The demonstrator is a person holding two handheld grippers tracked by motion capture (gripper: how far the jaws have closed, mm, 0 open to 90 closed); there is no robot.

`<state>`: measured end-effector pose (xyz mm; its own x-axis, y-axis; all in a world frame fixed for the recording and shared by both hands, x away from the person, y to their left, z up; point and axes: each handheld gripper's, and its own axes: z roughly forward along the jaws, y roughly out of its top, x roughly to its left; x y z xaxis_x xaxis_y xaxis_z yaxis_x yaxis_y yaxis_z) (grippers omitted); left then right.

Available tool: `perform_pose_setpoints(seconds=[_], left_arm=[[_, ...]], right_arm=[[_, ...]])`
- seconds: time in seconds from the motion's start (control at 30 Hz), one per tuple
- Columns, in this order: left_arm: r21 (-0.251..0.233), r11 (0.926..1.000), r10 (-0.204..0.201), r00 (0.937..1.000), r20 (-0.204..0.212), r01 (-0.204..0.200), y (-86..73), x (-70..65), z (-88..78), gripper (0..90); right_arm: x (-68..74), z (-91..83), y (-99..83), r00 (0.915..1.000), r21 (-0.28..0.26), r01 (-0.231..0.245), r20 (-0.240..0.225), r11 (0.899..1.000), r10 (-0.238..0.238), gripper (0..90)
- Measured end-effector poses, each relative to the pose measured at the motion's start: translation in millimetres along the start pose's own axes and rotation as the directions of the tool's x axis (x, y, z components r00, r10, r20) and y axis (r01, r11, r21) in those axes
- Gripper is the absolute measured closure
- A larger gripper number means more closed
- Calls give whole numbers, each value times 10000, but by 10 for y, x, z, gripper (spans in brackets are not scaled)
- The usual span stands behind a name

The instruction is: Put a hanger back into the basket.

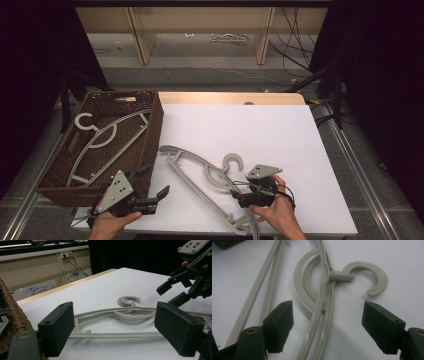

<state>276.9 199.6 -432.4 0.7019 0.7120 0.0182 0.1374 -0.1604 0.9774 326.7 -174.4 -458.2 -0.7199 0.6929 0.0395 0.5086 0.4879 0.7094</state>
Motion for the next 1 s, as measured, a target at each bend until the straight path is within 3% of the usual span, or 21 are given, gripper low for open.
perform_pose_setpoints(seconds=[0.1, 0.23, 0.33, 0.5, 0.53, 0.6, 0.77, 0.83, 1.0], left_arm=[[52, 10000, 9, 10000, -15, -9, -3, 6, 4, 162], [53, 10000, -8, 10000, 1, 8, 1, 9, 6, 162], [182, 9998, -61, 10000, 40, 61, -7, 4, 9, 162], [230, 9997, 13, 9999, 151, -17, -8, 4, 18, 163], [241, 9997, 38, 9998, 195, -43, -9, 2, 17, 163], [61, 10000, -13, 9994, 348, 11, -5, -4, 24, 165], [184, 9995, 231, 9986, 474, -240, -1, -30, 23, 166], [205, 9994, 253, 9982, 547, -265, -3, -33, 28, 167], [237, 9993, 270, 9979, 595, -285, -3, -31, 28, 170]], right_arm=[[24, 91, 31, 10000, 364, 7, 23, 9993, -8, 281], [37, 201, 75, 9992, 758, 376, 74, 9964, -383, 309], [24, 270, 110, 9977, 1349, 648, 99, 9887, -667, 340], [9, 348, 117, 9984, 1750, 527, 91, 9832, -551, 422], [0, 345, 124, 9986, 2030, 523, -65, 9778, -521, 435], [-9, 366, 129, 9981, 2173, 617, -87, 9742, -613, 468], [-14, 382, 168, 9985, 2278, 544, -158, 9722, -521, 532], [-6, 383, 185, 9982, 2374, 590, -259, 9696, -544, 598], [7, 364, 217, 9988, 2480, 489, -41, 9675, -495, 667]])
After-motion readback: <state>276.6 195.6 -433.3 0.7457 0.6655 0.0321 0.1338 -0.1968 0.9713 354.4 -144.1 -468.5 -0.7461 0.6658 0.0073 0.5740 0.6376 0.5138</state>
